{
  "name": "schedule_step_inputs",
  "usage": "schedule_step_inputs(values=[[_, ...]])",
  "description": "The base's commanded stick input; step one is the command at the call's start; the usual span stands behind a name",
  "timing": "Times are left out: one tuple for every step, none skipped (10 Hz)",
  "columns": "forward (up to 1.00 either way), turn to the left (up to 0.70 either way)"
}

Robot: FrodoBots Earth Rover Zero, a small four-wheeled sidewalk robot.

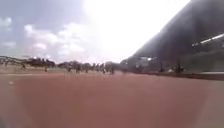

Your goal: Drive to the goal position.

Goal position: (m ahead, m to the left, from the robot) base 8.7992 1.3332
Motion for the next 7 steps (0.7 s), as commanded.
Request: schedule_step_inputs(values=[[0.70, 0.00], [0.70, 0.00], [0.70, 0.00], [0.70, 0.00], [0.70, 0.00], [0.70, 0.00], [0.70, 0.00]])
